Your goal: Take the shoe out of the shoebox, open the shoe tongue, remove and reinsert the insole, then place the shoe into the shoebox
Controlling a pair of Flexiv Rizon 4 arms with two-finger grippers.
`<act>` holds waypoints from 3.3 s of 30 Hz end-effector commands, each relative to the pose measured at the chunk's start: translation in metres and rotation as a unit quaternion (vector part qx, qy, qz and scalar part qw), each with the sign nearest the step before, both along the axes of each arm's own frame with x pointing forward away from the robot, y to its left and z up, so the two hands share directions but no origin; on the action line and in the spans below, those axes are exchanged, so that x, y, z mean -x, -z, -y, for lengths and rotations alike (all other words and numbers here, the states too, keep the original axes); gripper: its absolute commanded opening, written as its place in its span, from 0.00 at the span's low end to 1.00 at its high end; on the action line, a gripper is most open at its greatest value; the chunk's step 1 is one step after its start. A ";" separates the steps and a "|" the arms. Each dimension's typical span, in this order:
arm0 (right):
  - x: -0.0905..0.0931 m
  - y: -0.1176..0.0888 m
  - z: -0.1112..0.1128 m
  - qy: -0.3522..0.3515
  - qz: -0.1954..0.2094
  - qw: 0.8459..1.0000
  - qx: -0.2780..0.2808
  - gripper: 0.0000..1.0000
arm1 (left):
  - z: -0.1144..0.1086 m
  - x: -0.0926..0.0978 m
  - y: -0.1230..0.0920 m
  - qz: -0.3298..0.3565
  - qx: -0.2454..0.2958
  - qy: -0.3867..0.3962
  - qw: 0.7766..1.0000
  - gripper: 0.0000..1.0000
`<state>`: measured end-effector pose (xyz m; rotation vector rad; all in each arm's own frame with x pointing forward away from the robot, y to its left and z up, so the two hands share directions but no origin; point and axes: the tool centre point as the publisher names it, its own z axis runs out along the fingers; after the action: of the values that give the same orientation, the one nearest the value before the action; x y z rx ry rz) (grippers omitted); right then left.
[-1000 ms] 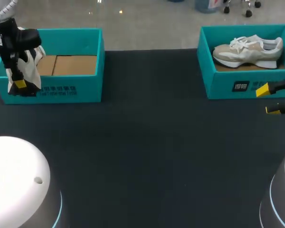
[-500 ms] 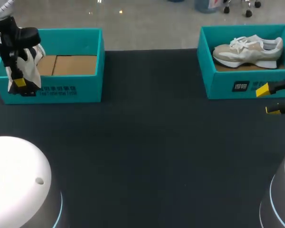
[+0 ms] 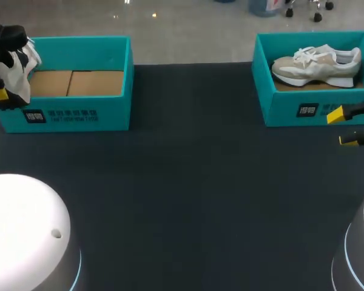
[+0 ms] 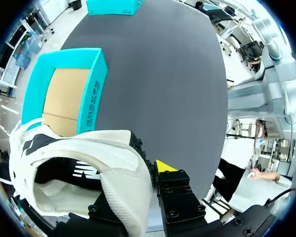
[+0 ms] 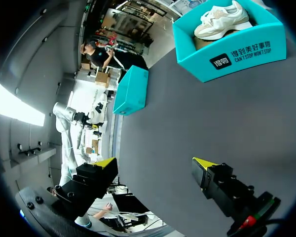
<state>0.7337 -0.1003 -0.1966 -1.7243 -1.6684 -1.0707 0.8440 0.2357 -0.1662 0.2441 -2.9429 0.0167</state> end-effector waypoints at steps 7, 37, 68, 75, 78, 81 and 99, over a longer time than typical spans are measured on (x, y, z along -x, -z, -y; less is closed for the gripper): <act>0.001 -0.001 0.000 0.001 -0.001 1.000 0.002 1.00 | -0.043 -0.051 -0.006 -0.020 -0.024 0.037 0.999 0.00; 0.001 -0.001 0.000 0.001 -0.001 1.000 0.002 1.00 | -0.073 -0.116 0.019 0.028 -0.043 0.092 0.994 0.00; 0.001 -0.001 0.000 0.001 -0.001 1.000 0.002 1.00 | -0.094 -0.132 0.009 0.034 -0.125 0.674 0.728 0.00; 0.001 -0.001 0.000 0.001 -0.001 1.000 0.002 1.00 | -0.094 -0.132 0.009 0.034 -0.125 0.674 0.728 0.00; 0.001 -0.001 0.000 0.001 -0.001 1.000 0.002 1.00 | -0.094 -0.132 0.009 0.034 -0.125 0.674 0.728 0.00; 0.001 -0.001 0.000 0.001 -0.001 1.000 0.002 1.00 | -0.094 -0.139 0.013 0.027 -0.110 0.684 0.721 0.00; 0.001 -0.001 0.000 0.001 -0.001 1.000 0.002 1.00 | -0.105 -0.203 0.030 0.019 -0.099 0.722 0.684 0.00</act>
<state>0.7337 -0.1005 -0.1966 -1.7247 -1.6681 -1.0707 1.0298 0.3431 -0.1891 -1.9957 -2.2887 -0.5013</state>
